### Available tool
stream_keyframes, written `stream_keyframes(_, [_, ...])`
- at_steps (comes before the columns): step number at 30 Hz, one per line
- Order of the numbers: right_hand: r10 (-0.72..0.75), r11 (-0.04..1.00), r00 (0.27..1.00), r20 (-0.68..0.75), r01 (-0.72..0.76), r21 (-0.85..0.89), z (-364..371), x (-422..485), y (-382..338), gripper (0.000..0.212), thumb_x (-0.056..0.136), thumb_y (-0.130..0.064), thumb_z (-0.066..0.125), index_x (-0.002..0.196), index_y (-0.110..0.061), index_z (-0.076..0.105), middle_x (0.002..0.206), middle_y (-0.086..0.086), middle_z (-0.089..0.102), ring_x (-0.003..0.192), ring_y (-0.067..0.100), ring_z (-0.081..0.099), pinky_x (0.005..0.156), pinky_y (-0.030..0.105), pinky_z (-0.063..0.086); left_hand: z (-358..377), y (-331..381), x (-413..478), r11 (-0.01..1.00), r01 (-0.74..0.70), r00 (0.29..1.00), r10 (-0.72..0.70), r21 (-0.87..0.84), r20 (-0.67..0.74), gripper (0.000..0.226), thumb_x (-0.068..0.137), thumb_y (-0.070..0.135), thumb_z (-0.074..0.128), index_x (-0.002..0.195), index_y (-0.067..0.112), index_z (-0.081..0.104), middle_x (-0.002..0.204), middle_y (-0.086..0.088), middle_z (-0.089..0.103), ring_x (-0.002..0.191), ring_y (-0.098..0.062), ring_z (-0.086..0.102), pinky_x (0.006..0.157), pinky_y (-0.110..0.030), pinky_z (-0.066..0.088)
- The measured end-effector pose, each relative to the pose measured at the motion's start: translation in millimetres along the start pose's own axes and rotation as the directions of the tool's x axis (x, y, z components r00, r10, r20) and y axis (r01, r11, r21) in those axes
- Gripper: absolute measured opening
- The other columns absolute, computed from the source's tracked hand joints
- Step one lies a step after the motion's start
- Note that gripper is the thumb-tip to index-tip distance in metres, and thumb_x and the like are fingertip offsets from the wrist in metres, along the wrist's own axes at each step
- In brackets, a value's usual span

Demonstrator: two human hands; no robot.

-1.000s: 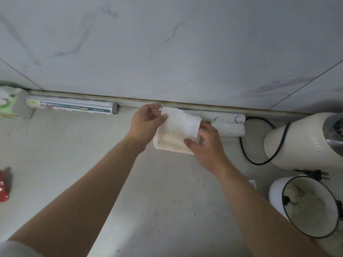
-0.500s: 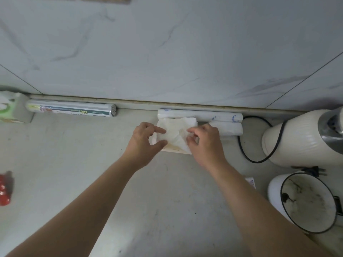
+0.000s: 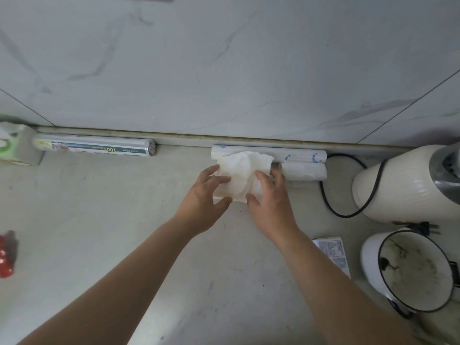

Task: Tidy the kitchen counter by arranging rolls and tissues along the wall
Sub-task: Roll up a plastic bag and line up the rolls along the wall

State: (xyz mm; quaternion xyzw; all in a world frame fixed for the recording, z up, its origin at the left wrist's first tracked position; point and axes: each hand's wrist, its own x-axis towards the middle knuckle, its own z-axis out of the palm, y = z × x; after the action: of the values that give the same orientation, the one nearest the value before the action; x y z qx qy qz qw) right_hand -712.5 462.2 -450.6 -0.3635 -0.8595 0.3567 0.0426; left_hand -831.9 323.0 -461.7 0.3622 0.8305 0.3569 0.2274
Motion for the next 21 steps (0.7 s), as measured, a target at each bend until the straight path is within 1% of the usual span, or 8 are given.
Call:
stream_keyframes(3, [0.012,0.998,0.997,-0.082,-0.017,-0.060,-5.2,4.7,4.7,0.050,0.089,-0.013,0.065,0.137,-0.012,0.050,0.153,0.012,0.032,0.136,0.033,0.034,0.109,0.040,0.037,6.8,8.4,5.1,0.999,-0.034,0.999,0.034,-0.009,0.011,0.046,0.086,0.016,0.078,0.130,0.013,0.065,0.155,-0.009,0.041,0.125,-0.025,0.057,0.097,-0.043,0.056])
stream_keyframes(5, [-0.009,0.983,0.994,-0.112,-0.012,-0.182,-8.3,7.1,7.5,0.046,0.088,-0.014,0.067,0.132,-0.010,0.054,0.149,0.014,0.039,0.131,0.036,0.036,0.104,0.042,0.039,11.6,13.3,10.1,0.999,-0.038,0.999,0.038,0.000,0.020,0.045,0.086,0.014,0.078,0.129,0.012,0.065,0.154,-0.010,0.041,0.123,-0.025,0.058,0.096,-0.042,0.055])
stream_keyframes(7, [-0.056,0.944,0.992,-0.115,0.015,-0.330,-9.4,8.1,9.8,0.043,0.087,-0.019,0.069,0.127,-0.009,0.058,0.144,0.014,0.045,0.123,0.036,0.039,0.101,0.043,0.041,14.8,15.9,14.7,1.000,-0.019,0.999,0.019,0.010,0.033,0.044,0.086,0.012,0.077,0.128,0.010,0.066,0.155,-0.011,0.040,0.123,-0.027,0.058,0.098,-0.042,0.054])
stream_keyframes(9, [-0.073,0.918,0.992,-0.106,0.026,-0.397,-9.6,8.3,10.4,0.041,0.086,-0.023,0.069,0.124,-0.011,0.059,0.143,0.012,0.047,0.118,0.035,0.042,0.098,0.043,0.043,15.8,17.0,16.7,1.000,0.006,0.999,-0.006,0.015,0.043,0.044,0.086,0.012,0.076,0.128,0.011,0.066,0.156,-0.010,0.039,0.124,-0.026,0.057,0.101,-0.041,0.052])
stream_keyframes(12, [-0.062,0.921,0.992,-0.111,0.014,-0.390,-9.2,7.5,9.9,0.040,0.086,-0.022,0.068,0.124,-0.012,0.059,0.142,0.012,0.047,0.115,0.035,0.042,0.094,0.042,0.043,13.1,16.6,15.7,1.000,0.014,0.999,-0.014,0.013,0.051,0.045,0.086,0.013,0.076,0.130,0.013,0.065,0.157,-0.008,0.038,0.126,-0.025,0.055,0.101,-0.037,0.051])
stream_keyframes(16, [-0.060,0.937,0.987,-0.147,0.005,-0.349,-13.2,0.8,5.3,0.046,0.084,-0.017,0.069,0.128,-0.011,0.056,0.140,0.015,0.048,0.114,0.036,0.043,0.094,0.043,0.042,1.3,13.7,10.4,1.000,0.018,0.999,-0.019,0.024,0.049,0.052,0.087,0.019,0.076,0.136,0.019,0.058,0.158,-0.003,0.036,0.132,-0.024,0.050,0.102,-0.043,0.052])
stream_keyframes(19, [-0.064,0.942,0.979,-0.194,-0.005,-0.335,-20.3,-7.9,-3.0,0.049,0.084,-0.020,0.069,0.129,-0.012,0.054,0.141,0.015,0.046,0.115,0.036,0.042,0.094,0.046,0.044,-9.1,14.0,0.6,0.999,0.009,0.999,-0.010,0.044,0.036,0.055,0.088,0.025,0.075,0.139,0.025,0.054,0.158,0.002,0.036,0.131,-0.020,0.051,0.102,-0.042,0.052])
stream_keyframes(21, [-0.071,0.944,0.974,-0.215,-0.005,-0.331,-24.2,-14.9,-10.1,0.050,0.085,-0.022,0.069,0.131,-0.012,0.054,0.144,0.017,0.043,0.119,0.037,0.040,0.098,0.047,0.043,-14.5,16.2,-9.0,0.998,-0.002,1.000,0.000,0.056,0.028,0.056,0.088,0.027,0.075,0.139,0.027,0.053,0.158,0.003,0.037,0.129,-0.020,0.051,0.102,-0.041,0.052])
